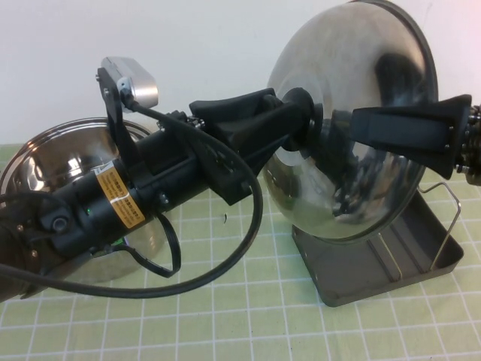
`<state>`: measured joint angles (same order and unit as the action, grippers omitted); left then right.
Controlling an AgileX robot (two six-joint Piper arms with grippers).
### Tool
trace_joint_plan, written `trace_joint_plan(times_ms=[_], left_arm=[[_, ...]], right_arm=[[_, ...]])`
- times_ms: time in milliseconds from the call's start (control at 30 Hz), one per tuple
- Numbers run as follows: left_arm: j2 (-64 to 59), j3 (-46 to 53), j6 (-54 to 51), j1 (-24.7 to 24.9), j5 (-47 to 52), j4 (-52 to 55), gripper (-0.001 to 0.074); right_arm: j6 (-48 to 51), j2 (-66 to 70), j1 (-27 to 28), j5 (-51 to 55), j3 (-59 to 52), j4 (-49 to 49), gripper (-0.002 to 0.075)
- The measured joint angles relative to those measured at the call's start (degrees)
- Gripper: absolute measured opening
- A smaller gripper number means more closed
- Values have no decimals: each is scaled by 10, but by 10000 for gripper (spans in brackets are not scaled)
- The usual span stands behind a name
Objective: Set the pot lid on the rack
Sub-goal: Hand over the pot lid, then place the pot lid on the pot rack
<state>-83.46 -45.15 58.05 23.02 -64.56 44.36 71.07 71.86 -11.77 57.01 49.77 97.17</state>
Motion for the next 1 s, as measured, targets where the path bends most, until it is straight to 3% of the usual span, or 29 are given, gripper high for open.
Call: trace_joint_plan(times_ms=[167, 300, 367, 500, 633, 733, 833, 933, 1000], left_arm=[[0, 0, 16, 0, 4, 6, 342], [0, 0, 31, 4, 2, 10, 516], [0, 0, 32, 4, 0, 9, 562], [0, 0, 28, -2, -10, 5, 593], [0, 0, 37, -48, -15, 24, 582], [5, 0, 87, -108, -24, 62, 535], [19, 0, 173, -191, -22, 119, 416], [38, -1, 254, -275, -20, 218, 184], [48, -1, 285, -325, -20, 294, 79]], right_arm=[[4, 2, 0, 1, 0, -1, 85], [18, 3, 0, 0, 0, -7, 85], [24, 3, 0, -1, 0, -10, 85], [31, 3, 0, -1, 0, -11, 85], [57, 5, 0, -2, 18, -15, 85], [67, 6, 0, -12, 49, -32, 83], [54, 7, 0, -18, 94, -110, 83], [-6, 6, 0, -30, 141, -251, 83], [-54, 6, 0, -38, 157, -351, 83]])
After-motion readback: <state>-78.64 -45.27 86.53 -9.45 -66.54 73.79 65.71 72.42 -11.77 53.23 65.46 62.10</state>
